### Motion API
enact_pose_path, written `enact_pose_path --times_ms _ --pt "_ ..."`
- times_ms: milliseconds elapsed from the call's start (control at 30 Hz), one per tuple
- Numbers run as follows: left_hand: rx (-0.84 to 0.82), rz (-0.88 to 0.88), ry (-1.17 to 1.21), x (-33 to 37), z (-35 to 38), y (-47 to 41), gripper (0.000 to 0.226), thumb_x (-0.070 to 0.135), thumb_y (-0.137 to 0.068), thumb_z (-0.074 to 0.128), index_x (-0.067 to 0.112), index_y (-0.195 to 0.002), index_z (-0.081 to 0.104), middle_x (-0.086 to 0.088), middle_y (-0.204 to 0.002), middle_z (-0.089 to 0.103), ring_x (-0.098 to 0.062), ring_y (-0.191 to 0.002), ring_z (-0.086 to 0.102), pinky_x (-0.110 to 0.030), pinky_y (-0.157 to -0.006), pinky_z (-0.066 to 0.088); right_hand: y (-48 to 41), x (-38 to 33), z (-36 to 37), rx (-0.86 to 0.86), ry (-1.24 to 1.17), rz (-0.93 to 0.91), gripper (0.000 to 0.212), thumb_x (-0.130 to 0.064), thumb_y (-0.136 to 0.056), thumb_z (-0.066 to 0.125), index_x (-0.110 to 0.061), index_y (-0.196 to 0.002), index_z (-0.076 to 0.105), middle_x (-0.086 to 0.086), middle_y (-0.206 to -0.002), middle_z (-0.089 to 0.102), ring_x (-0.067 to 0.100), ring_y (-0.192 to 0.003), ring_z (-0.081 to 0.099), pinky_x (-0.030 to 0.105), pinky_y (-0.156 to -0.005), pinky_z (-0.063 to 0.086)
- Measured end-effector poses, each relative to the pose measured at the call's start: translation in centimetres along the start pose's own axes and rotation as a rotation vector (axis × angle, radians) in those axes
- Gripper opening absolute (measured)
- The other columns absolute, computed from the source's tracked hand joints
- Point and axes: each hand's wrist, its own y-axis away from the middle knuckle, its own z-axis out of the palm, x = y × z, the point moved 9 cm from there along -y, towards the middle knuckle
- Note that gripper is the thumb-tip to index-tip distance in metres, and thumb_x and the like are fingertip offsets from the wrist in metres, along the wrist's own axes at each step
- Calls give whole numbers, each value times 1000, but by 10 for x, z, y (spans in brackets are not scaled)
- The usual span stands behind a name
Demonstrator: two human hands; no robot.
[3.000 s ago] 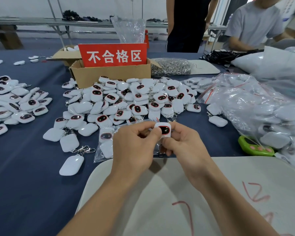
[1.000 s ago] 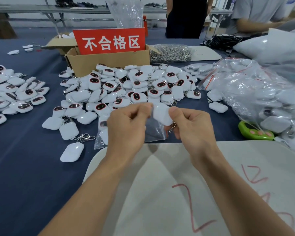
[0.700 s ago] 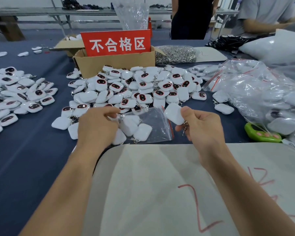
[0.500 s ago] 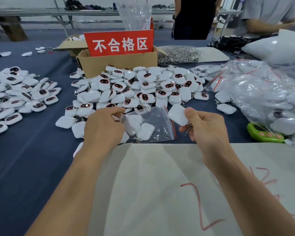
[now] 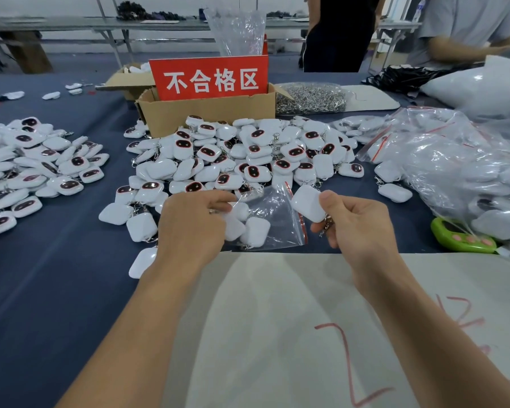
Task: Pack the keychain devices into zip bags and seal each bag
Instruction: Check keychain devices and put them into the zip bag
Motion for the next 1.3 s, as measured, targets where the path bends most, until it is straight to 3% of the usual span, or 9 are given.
enact_pose_path --times_ms 100,167,333,433,633,867,1000,1133,1300 --pt "8 69 -41 13 2 1 49 5 -90 53 34 -125 74 16 -123 71 -9 -121 57 -28 -106 43 0 0 1 -3 5 2 42 -43 -100 61 -26 -65 76 14 -70 71 16 -53 41 36 -61 40" --pt "-26 107 -118 16 7 1 42 10 -95 55 33 -125 73 14 -121 73 -13 -115 60 -42 -111 42 0 0 1 -6 -5 6 41 -42 -100 61 -27 -66 76 10 -68 72 16 -51 41 36 -60 40" --pt "61 152 -108 23 0 4 38 11 -90 64 32 -119 76 9 -114 74 -18 -113 58 -33 -104 41 -1 -1 -2 8 -9 12 38 -43 -100 61 -29 -69 76 6 -65 72 14 -51 43 35 -61 43" --pt "42 205 -28 37 5 9 40 19 -83 76 39 -117 76 24 -102 72 -6 -111 53 -21 -96 36 -3 -2 -6 26 -21 19 38 -43 -100 61 -31 -67 75 1 -64 73 13 -52 44 36 -63 43" --pt "5 222 -128 43 19 11 24 23 -83 74 38 -100 81 23 -82 73 -13 -102 58 -29 -93 44 -4 0 -8 30 -38 19 33 -42 -100 62 -35 -70 74 -2 -59 71 8 -46 45 31 -59 42" --pt "-62 238 -356 78 63 35 52 73 -84 37 32 -87 70 11 -76 66 -17 -86 54 -36 -84 30 -10 12 -13 49 0 50 21 -35 -93 70 -32 -74 79 1 -62 73 5 -51 59 33 -66 52" --pt "-15 196 -498 79 64 31 35 59 -88 53 26 -84 64 5 -86 70 -22 -87 59 -37 -77 30 -11 12 -11 -18 -31 38 10 -18 -83 83 -28 -86 83 -3 -75 79 10 -72 73 34 -83 60" --pt "2 174 -459 78 61 31 23 48 -89 59 28 -77 60 2 -81 69 -22 -75 41 -34 -71 28 -12 10 -12 3 33 13 29 -10 -74 84 -38 -82 82 -8 -75 78 7 -73 72 25 -71 52" --pt "0 123 -256 71 55 30 22 40 -88 59 22 -74 64 2 -73 68 -23 -77 56 -34 -73 36 -11 6 -11 24 16 -45 37 2 -73 78 -35 -76 80 -23 -86 77 2 -80 76 23 -74 54"
